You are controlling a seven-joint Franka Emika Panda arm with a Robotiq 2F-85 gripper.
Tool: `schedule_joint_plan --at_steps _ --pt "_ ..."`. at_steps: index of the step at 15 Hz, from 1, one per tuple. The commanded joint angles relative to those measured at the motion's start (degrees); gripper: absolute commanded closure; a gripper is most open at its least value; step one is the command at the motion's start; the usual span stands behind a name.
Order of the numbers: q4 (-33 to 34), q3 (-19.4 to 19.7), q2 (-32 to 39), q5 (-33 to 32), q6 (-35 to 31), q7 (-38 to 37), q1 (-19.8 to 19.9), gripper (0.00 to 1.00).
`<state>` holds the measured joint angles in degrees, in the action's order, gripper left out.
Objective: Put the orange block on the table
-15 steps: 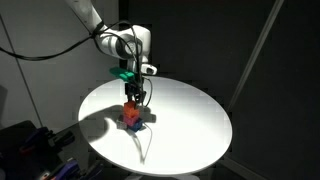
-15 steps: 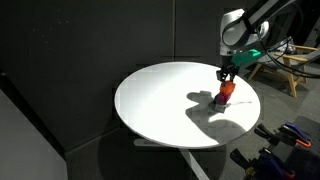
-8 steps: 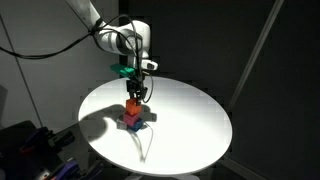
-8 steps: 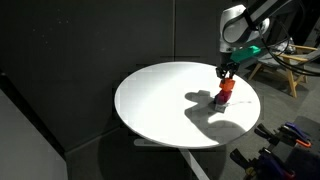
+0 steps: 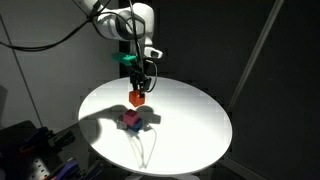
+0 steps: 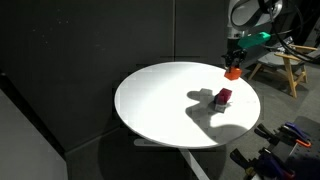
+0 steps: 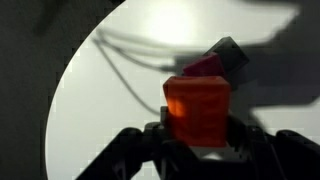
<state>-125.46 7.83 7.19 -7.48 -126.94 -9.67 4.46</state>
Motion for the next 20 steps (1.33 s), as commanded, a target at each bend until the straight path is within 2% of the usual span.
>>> schedule_joint_plan --at_steps 1,10,20 --pt "1.47 1.08 -1.41 -1.45 1.5 -0.99 1.48 0.72" --pt "3.34 3.64 0.13 -0.38 0.11 2.16 5.33 0.72" --pt "9.49 3.9 8.47 0.35 1.48 1.65 5.82 0.72"
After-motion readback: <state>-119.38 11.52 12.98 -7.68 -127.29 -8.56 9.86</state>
